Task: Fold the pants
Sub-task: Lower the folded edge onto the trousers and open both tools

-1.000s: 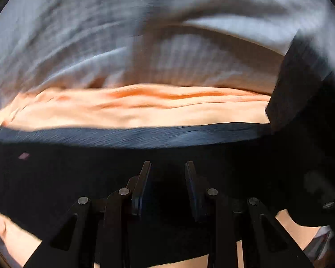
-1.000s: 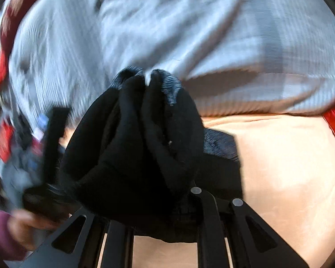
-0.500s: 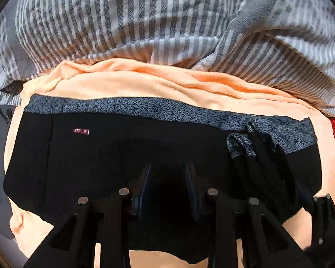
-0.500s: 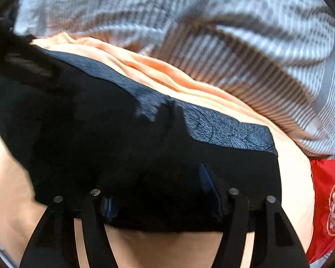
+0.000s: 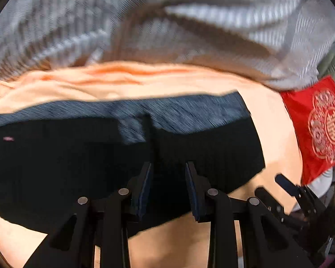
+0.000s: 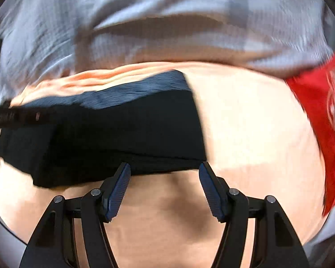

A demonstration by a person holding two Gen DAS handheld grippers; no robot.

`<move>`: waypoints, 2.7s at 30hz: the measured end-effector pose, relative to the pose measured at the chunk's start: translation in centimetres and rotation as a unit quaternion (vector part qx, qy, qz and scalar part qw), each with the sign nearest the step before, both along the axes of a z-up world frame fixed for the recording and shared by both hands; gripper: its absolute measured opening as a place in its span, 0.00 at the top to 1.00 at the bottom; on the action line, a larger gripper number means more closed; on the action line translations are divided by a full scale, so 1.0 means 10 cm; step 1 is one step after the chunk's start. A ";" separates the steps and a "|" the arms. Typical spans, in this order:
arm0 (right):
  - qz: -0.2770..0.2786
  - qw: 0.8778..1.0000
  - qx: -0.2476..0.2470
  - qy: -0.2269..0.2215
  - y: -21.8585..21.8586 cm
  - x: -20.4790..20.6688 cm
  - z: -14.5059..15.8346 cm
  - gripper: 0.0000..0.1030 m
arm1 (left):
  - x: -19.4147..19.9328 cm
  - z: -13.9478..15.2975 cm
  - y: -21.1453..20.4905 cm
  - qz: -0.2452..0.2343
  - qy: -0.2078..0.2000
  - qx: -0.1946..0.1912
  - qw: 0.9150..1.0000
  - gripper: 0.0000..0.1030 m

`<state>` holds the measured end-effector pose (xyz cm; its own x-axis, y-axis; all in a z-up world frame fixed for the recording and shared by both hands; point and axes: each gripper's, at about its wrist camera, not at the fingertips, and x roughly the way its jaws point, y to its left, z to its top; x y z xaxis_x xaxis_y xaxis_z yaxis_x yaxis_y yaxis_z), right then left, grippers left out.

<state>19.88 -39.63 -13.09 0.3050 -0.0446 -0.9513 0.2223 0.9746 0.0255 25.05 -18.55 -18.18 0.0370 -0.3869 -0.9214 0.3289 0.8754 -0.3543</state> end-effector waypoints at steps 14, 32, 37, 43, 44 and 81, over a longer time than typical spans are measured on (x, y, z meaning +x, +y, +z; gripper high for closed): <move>-0.058 0.994 0.086 0.025 -0.25 -0.19 -0.13 0.45 | -0.26 -0.48 -0.04 -0.006 0.037 0.031 0.999 0.95; -0.086 0.990 0.109 0.008 -0.73 -0.17 -0.05 0.45 | -0.20 0.02 -0.15 0.009 -0.049 0.054 0.997 0.94; -0.086 0.985 0.149 -0.003 -0.83 0.20 -0.10 0.71 | 0.05 -0.02 -0.49 0.008 -0.059 0.048 0.997 0.94; -0.071 0.984 0.163 -0.008 -0.86 0.76 -0.27 0.75 | 0.26 -0.50 -0.47 0.041 -0.028 0.103 0.993 0.94; -0.063 0.985 0.162 -0.008 -0.83 0.83 -0.30 0.75 | 0.26 -0.54 -0.42 0.044 -0.023 0.097 0.994 0.94; 0.091 0.989 0.097 0.057 0.09 0.34 -0.43 0.46 | -0.78 -0.16 0.94 0.174 0.010 0.133 0.976 0.94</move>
<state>23.23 -38.71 -17.42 0.1817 0.1888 -0.9651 0.0558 0.9778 0.2018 17.26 -9.18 -19.80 0.1044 -0.1020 -0.9893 -0.0093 0.9946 -0.1035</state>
